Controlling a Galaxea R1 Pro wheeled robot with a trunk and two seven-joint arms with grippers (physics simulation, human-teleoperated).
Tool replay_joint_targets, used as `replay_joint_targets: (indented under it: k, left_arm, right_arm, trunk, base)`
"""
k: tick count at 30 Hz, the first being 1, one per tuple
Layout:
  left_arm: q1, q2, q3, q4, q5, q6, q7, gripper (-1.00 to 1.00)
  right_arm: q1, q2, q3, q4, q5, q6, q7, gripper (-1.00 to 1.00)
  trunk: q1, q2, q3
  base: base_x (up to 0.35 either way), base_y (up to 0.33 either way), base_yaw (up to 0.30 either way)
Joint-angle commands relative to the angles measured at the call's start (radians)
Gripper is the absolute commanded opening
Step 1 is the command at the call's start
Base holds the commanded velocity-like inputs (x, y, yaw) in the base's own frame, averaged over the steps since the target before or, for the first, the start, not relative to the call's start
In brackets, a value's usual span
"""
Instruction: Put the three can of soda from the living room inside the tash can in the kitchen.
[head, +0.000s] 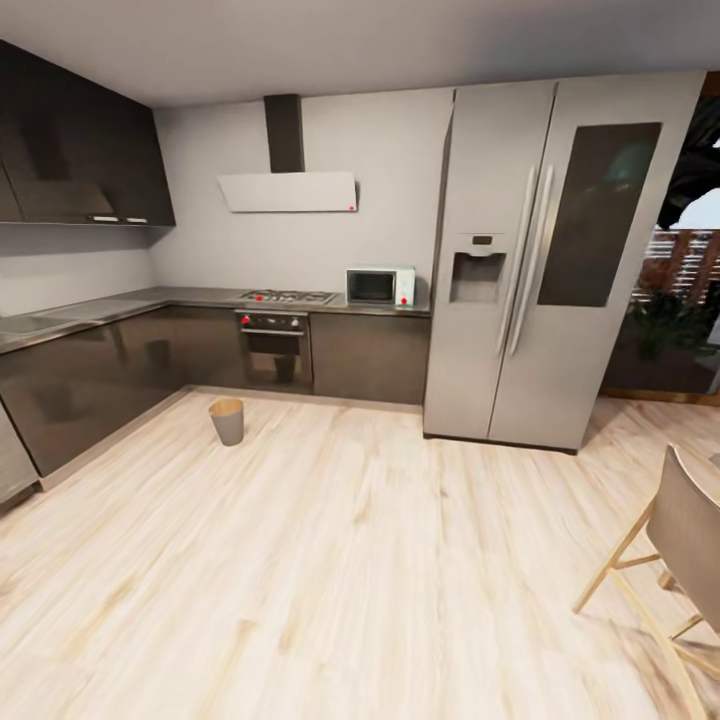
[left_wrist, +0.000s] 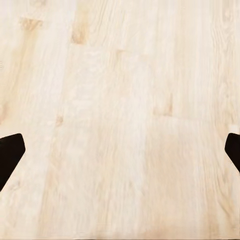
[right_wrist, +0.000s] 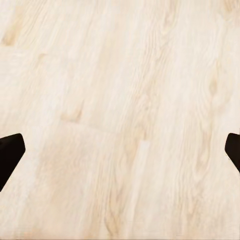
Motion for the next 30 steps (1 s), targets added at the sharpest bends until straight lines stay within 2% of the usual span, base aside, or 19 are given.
replay_joint_targets:
  k: [1,7,8,12,22,30]
  left_arm:
    - [0.0,0.0,0.001,-0.002,0.002,0.0,0.0,1.0]
    - [0.0,0.008,0.003,0.0,0.081,0.002,-0.001,1.0]
    - [0.0,0.018,0.002,0.001,0.108,0.002,-0.003,1.0]
    - [0.0,0.036,0.001,0.002,0.146,0.002,-0.005,1.0]
    - [0.0,0.047,0.0,0.002,0.17,0.001,-0.008,1.0]
    - [0.0,0.048,0.0,0.003,0.171,0.001,-0.007,1.0]
  right_arm:
    - [0.0,0.0,0.003,-0.003,0.0,0.0,0.0,1.0]
    - [0.0,0.0,0.012,-0.005,-0.005,0.0,0.001,1.0]
    - [0.0,0.0,0.012,-0.004,-0.006,0.0,0.001,1.0]
    - [0.0,0.0,0.013,-0.004,-0.007,0.001,0.001,1.0]
    - [0.0,0.0,0.014,0.003,-0.007,0.005,0.002,1.0]
    - [0.0,0.0,0.015,0.017,-0.005,0.007,0.002,1.0]
  trunk:
    - [0.0,0.0,0.0]
    - [0.0,0.0,0.0]
    - [0.0,0.0,0.0]
    - [0.0,0.0,0.0]
    - [0.0,0.0,-0.001]
    - [0.0,0.0,-0.008]
  base:
    - [0.242,0.0,0.0]
    - [0.244,0.076,0.0]
    - [0.263,0.153,0.0]
    - [0.269,0.172,0.0]
    - [0.274,0.192,0.01]
    - [0.295,0.167,0.154]
